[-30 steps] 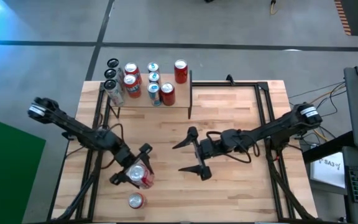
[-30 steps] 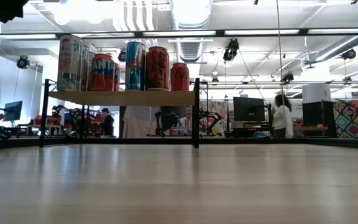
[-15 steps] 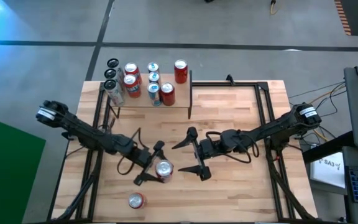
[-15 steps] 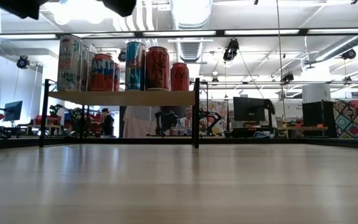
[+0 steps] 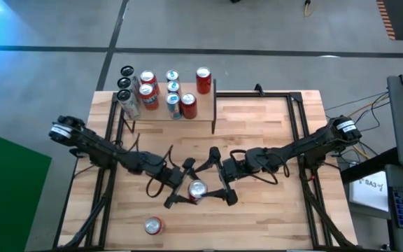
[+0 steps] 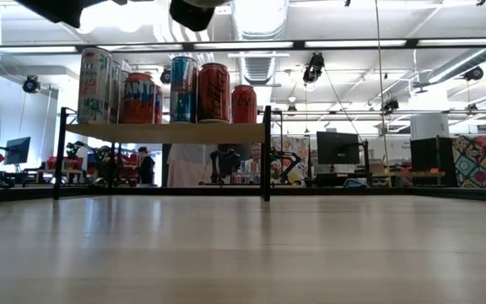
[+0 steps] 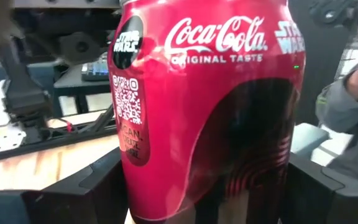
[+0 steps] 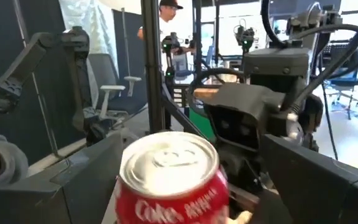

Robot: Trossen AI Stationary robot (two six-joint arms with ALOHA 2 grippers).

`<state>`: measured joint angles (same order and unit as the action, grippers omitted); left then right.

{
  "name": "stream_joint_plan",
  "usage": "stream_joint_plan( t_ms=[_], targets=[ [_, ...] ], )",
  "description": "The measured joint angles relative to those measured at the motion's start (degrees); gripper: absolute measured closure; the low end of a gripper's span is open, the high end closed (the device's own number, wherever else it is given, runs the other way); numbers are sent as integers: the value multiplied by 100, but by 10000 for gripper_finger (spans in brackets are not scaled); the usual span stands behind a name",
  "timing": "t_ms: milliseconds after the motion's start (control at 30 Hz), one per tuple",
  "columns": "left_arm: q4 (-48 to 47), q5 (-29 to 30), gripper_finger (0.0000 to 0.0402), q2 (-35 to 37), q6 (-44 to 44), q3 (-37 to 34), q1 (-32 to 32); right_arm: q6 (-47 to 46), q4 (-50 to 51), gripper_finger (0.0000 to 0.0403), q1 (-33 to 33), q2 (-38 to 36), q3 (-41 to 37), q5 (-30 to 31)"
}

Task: Place canned beverage on shelf
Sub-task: Put the red white soda can on the shelf

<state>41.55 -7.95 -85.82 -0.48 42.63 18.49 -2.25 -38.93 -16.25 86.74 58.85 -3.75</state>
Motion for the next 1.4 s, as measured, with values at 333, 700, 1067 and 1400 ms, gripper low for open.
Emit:
stream_joint_plan(
  t_ms=[333,700,1067,1400],
  targets=[
    [39,181,117,15,166,24,-92,-72,268,34,-4,0,0,190],
    [-262,651,110,24,212,236,-112,365,330,50,-33,0,0,227],
    [-268,704,92,24,240,260,-104,350,357,110,-33,0,-2,219],
    [-274,1026,61,44,170,267,-104,283,394,110,-24,0,-9,289]
  ],
)
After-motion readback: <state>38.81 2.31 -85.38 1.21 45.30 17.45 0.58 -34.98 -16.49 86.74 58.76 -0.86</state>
